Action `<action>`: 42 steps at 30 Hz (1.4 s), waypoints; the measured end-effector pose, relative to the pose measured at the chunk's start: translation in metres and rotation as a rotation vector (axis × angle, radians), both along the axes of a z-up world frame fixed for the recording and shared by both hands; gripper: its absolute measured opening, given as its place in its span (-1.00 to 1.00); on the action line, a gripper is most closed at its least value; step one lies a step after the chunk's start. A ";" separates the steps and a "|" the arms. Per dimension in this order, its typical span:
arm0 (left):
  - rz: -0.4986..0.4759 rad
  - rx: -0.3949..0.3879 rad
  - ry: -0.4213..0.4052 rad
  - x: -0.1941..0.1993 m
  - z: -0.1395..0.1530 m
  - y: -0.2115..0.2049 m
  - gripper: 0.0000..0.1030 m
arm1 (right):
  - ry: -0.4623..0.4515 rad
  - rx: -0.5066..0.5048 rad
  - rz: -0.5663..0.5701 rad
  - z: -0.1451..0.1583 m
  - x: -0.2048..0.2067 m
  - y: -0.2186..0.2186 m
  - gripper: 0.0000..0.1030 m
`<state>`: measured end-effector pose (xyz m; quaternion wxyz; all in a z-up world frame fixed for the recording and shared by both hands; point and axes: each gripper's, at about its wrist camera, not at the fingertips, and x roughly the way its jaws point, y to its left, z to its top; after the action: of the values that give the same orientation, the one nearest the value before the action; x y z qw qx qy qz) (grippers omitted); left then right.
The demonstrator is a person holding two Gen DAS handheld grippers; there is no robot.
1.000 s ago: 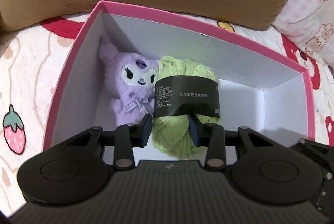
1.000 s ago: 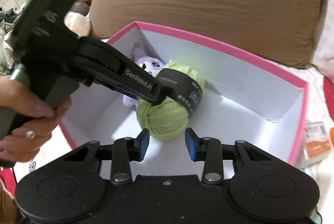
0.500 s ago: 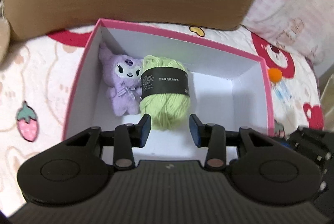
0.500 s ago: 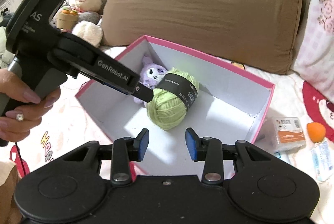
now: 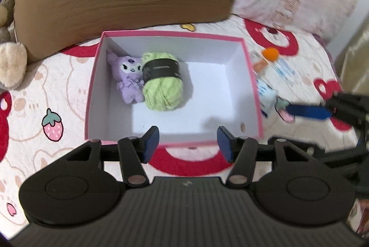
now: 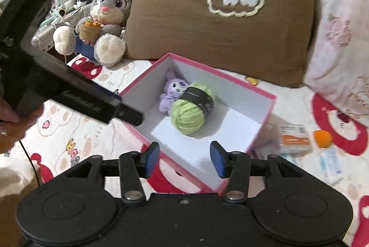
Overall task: Organize objects
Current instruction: 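Withdraw the left tool from the box toward the blue wet wipes pack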
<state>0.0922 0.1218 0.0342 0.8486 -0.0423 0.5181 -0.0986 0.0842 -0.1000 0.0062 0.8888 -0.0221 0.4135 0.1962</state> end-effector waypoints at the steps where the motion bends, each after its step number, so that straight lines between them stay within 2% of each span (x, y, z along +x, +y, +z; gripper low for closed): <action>1: -0.014 0.003 -0.004 -0.006 0.003 -0.004 0.09 | -0.002 0.004 -0.005 0.003 -0.005 -0.004 0.08; 5: -0.055 -0.013 0.011 -0.024 0.011 -0.015 0.12 | -0.007 0.008 -0.008 0.015 -0.026 -0.020 0.19; 9: -0.109 0.010 0.005 -0.041 0.016 -0.032 0.16 | -0.019 -0.013 -0.015 0.021 -0.044 -0.028 0.25; 12: -0.104 0.024 -0.025 -0.051 0.021 -0.040 0.18 | -0.018 -0.018 -0.021 0.023 -0.056 -0.035 0.27; 15: -0.106 0.009 -0.052 -0.059 0.026 -0.046 0.22 | -0.021 -0.010 -0.037 0.025 -0.068 -0.044 0.31; 18: -0.135 -0.017 -0.043 -0.067 0.030 -0.056 0.25 | -0.021 -0.008 -0.037 0.025 -0.078 -0.052 0.39; 22: -0.188 0.007 -0.048 -0.080 0.031 -0.077 0.35 | -0.025 -0.018 -0.050 0.025 -0.093 -0.061 0.50; 27: -0.237 -0.002 -0.037 -0.087 0.030 -0.102 0.40 | -0.033 -0.025 -0.065 0.021 -0.110 -0.075 0.62; 29: -0.236 -0.029 -0.038 -0.085 0.031 -0.110 0.42 | -0.035 -0.028 -0.056 0.016 -0.115 -0.081 0.72; 33: -0.243 -0.092 -0.053 -0.075 0.029 -0.132 0.59 | -0.047 -0.049 -0.085 0.001 -0.122 -0.095 0.73; 42: -0.265 -0.076 -0.001 -0.036 0.004 -0.186 0.67 | -0.142 -0.025 -0.147 -0.015 -0.128 -0.122 0.73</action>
<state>0.0564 -0.0638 0.0386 0.8260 -0.0056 0.5147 -0.2296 -0.0439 -0.2221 -0.0086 0.9276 -0.0166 0.3524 0.1231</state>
